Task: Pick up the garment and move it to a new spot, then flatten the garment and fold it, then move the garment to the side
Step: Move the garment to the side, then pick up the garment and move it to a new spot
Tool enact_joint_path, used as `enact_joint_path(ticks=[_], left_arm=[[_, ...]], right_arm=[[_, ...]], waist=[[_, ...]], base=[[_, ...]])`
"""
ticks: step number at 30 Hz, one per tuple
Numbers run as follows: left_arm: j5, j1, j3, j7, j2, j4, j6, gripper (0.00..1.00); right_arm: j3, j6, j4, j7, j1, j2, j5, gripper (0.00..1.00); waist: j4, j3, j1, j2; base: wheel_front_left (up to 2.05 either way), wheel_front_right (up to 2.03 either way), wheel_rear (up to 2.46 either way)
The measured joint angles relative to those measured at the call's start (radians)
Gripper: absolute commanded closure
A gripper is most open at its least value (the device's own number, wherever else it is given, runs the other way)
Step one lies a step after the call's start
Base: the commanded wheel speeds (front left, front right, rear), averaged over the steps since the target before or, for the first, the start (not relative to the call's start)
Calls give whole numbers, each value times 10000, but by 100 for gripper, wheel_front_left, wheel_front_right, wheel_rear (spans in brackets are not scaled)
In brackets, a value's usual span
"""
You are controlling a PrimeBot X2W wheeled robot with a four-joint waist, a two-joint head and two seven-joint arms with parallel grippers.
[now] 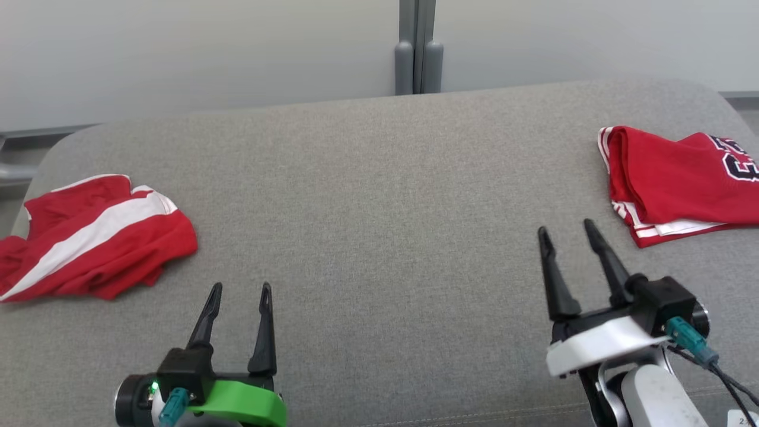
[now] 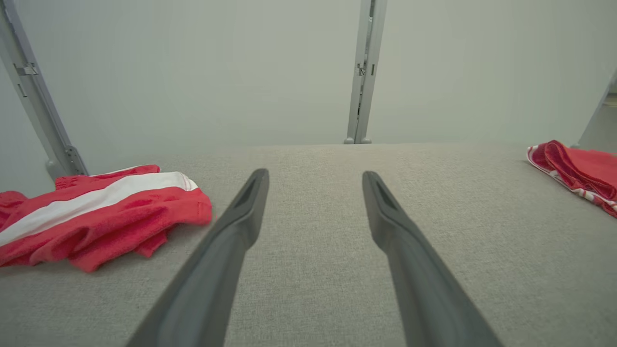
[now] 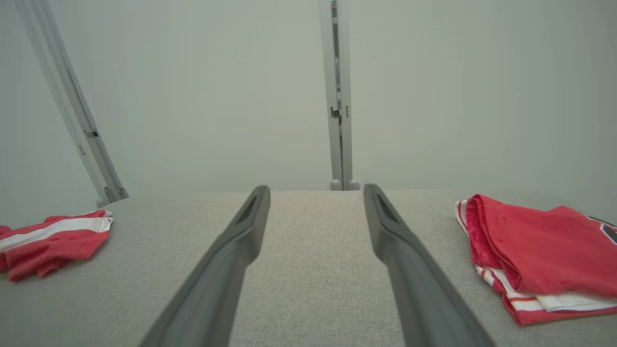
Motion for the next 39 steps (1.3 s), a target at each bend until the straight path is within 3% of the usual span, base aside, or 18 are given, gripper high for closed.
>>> enact_joint_path(ticks=[13, 24, 39], left_arm=[[-353, 584, 199, -2, 8, 259, 121, 0], [-385, 693, 105, -2, 6, 113, 351, 0], [-322, 723, 123, -2, 6, 25, 339, 0]], right_arm=[[-217, 4, -290, 0, 1297, 98, 123, 0], [-96, 6, -109, 0, 1396, 148, 290, 0], [-232, 4, 4, 0, 1457, 194, 316, 0]], waist=[[-6, -581, 0, 0], [22, -743, 1, 0], [64, -668, 1, 0]], base=[[0, 0, 0], [0, 0, 0], [0, 0, 0]])
